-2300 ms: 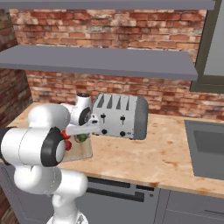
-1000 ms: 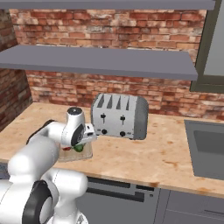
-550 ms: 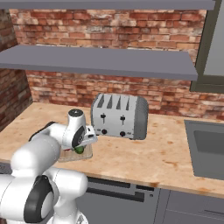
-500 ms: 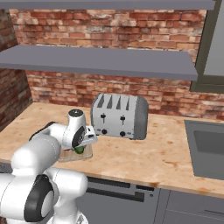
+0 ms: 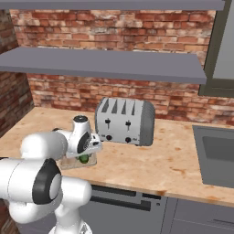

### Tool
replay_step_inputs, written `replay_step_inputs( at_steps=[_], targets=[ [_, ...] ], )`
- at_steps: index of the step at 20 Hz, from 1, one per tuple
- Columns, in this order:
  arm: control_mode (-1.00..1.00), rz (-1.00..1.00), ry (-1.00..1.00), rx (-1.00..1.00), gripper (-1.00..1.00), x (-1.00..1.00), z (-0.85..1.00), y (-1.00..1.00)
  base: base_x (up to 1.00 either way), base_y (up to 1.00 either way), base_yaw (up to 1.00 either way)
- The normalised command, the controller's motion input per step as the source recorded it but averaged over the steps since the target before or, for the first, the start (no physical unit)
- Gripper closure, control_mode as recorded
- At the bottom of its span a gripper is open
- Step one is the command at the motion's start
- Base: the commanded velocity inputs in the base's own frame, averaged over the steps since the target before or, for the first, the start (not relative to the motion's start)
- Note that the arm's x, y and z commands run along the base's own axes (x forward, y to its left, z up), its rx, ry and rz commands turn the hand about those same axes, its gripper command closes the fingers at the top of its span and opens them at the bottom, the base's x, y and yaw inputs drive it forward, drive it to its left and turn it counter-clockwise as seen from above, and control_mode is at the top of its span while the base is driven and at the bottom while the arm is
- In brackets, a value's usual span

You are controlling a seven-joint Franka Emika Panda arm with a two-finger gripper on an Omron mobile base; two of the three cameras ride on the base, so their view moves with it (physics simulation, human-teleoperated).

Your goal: Place the avocado, onion, tomato, and bell pepper on the cutting board.

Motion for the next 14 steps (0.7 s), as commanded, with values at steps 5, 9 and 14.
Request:
replay_step_inputs(
  at_steps=[5,9,14],
  targets=[
    [-1.0,0.0,0.0,-0.01,-1.0,0.09,-0.13,0.0,0.0,0.0,0.0],
    [-1.0,0.0,0.0,0.0,-1.0,0.0,-0.04,0.0,0.0,0.0,0.0],
    [-1.0,0.05,-0.05,0.0,-1.0,-0.01,0.2,0.0,0.0,0.0,0.0]
  ],
)
